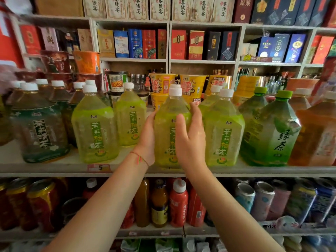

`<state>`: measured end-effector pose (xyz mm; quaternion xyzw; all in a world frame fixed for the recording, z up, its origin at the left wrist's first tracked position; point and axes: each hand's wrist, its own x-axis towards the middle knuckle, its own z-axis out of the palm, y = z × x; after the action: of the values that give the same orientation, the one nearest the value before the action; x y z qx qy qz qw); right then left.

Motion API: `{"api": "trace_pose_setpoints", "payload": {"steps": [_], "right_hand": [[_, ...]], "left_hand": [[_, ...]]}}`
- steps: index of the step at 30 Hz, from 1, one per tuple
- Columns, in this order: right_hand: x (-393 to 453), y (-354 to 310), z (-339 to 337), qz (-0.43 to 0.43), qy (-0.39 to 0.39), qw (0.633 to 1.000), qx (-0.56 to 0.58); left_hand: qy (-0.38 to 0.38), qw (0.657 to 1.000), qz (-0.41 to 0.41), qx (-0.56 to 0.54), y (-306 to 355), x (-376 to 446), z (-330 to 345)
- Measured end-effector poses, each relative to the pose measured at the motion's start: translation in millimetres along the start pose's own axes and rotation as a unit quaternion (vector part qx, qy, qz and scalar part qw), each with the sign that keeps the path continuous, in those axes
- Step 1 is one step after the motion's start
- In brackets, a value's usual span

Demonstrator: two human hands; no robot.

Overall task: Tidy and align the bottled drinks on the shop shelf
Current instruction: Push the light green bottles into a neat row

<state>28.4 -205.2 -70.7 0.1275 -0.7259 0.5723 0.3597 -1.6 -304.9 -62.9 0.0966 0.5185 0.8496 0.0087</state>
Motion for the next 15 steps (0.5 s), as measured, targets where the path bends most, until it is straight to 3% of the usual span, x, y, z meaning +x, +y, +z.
{"api": "trace_pose_setpoints", "payload": {"steps": [5, 11, 13, 14, 15], "right_hand": [[-2, 8, -3, -0.018, -0.004, 1.0, -0.012], [-12, 8, 7, -0.2, 0.052, 0.975, -0.078], [-14, 6, 9, -0.246, 0.047, 0.962, -0.107], [-16, 4, 13, -0.266, 0.04, 0.955, -0.12], [-18, 2, 17, -0.282, 0.032, 0.95, -0.129]], "left_hand": [[0.037, 0.999, 0.011, -0.002, 0, -4, 9], [0.069, 0.997, 0.024, 0.005, -4, -5, 11], [0.118, 0.982, 0.108, 0.104, -3, -7, 2], [0.154, 0.955, 0.189, 0.169, -1, -10, -6], [0.197, 0.899, 0.291, 0.26, 2, -15, -16]]}}
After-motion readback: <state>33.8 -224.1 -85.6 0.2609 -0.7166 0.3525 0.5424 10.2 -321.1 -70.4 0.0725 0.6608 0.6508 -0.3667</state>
